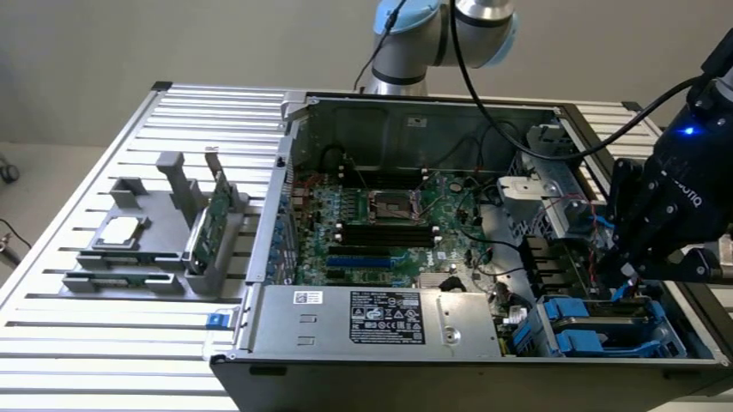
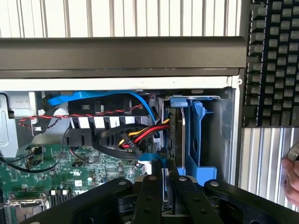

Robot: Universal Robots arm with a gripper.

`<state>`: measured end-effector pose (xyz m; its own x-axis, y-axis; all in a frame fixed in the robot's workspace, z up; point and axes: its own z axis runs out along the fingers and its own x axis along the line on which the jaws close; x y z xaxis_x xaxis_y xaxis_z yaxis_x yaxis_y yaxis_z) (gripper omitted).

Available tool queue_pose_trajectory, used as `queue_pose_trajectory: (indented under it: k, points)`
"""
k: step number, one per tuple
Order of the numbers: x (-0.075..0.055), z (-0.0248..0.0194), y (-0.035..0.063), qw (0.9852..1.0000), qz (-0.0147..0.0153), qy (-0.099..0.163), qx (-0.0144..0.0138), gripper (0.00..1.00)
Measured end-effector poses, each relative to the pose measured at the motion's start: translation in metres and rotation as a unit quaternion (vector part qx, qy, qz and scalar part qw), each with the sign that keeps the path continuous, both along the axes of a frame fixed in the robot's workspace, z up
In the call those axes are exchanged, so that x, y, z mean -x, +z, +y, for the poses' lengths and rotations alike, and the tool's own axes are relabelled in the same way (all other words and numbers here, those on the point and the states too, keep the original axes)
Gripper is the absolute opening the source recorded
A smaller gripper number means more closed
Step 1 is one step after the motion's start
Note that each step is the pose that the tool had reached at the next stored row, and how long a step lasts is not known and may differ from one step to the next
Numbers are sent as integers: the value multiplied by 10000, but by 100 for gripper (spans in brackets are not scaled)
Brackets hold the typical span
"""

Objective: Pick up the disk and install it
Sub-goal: 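Insert the second disk wire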

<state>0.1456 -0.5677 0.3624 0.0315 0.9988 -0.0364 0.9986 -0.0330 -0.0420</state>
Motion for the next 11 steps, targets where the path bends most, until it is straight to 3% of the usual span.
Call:
queue_pose_trajectory:
  k: [5,11]
  points:
    - [-10,-36,-2,10000,10,17,-45,16]
    - [-28,-67,-25,10000,17,57,-71,16]
